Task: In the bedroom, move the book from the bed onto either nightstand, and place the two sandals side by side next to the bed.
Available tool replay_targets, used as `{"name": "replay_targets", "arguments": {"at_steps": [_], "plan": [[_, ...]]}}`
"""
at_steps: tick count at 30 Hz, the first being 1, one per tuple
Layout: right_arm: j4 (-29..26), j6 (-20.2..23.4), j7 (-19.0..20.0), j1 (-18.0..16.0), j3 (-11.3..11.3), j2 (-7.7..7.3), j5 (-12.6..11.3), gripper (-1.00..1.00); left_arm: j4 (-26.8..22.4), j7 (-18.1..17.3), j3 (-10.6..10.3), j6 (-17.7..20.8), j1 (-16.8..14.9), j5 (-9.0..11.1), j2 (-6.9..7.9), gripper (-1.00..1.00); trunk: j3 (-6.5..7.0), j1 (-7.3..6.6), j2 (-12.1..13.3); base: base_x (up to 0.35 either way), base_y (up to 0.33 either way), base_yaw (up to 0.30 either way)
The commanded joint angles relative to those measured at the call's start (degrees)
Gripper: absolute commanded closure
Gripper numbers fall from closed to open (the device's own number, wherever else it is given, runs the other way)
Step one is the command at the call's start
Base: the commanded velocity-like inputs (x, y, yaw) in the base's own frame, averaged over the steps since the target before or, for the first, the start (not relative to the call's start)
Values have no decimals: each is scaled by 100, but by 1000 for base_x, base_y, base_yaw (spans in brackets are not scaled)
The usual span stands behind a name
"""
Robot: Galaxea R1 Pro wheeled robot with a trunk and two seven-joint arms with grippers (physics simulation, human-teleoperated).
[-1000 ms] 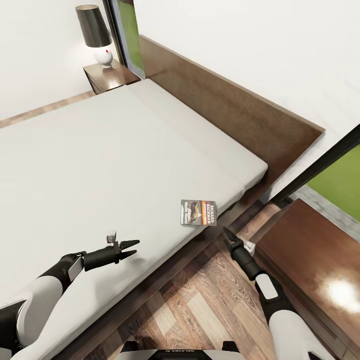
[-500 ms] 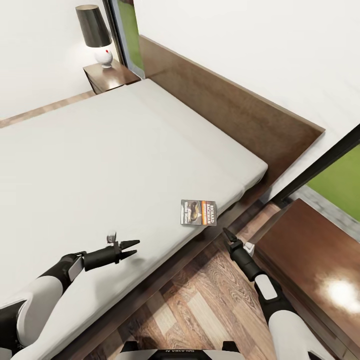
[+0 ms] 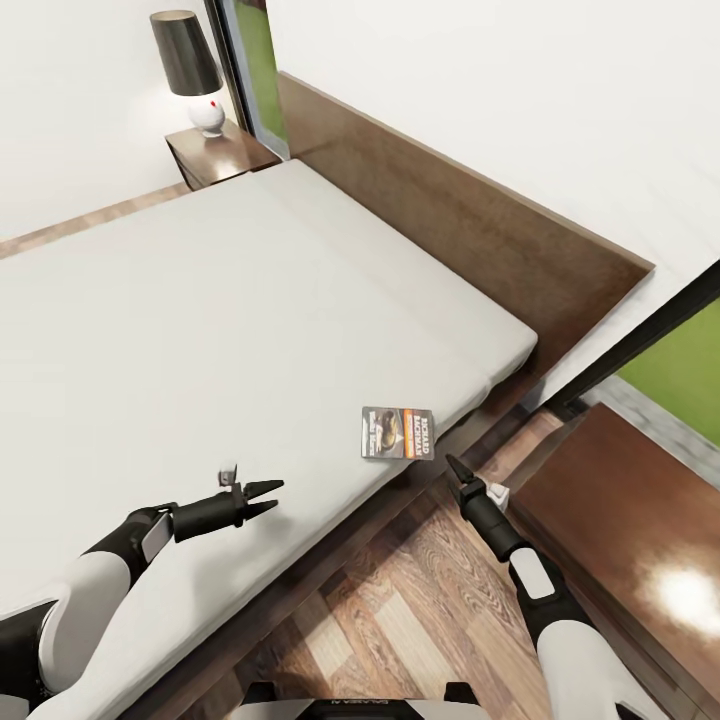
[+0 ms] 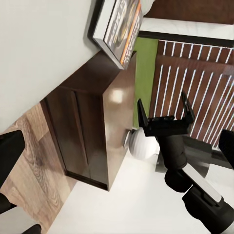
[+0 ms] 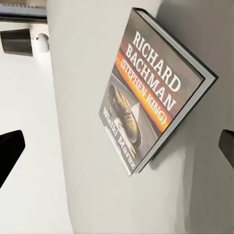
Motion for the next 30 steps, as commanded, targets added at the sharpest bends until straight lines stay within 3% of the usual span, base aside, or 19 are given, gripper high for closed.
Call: {"name": "replay_targets", "arguments": {"at_steps": [1, 30], "plan": [[-2, 50, 14, -4, -32, 8, -15, -100, 0, -13, -8, 60, -2, 21, 1, -100, -3, 0, -2, 14, 0, 0], [12, 50, 13, -4, -14, 29, 2, -100, 172, -13, -7, 51, -2, 4, -75, -100, 5, 0, -2, 6, 3, 20]]}}
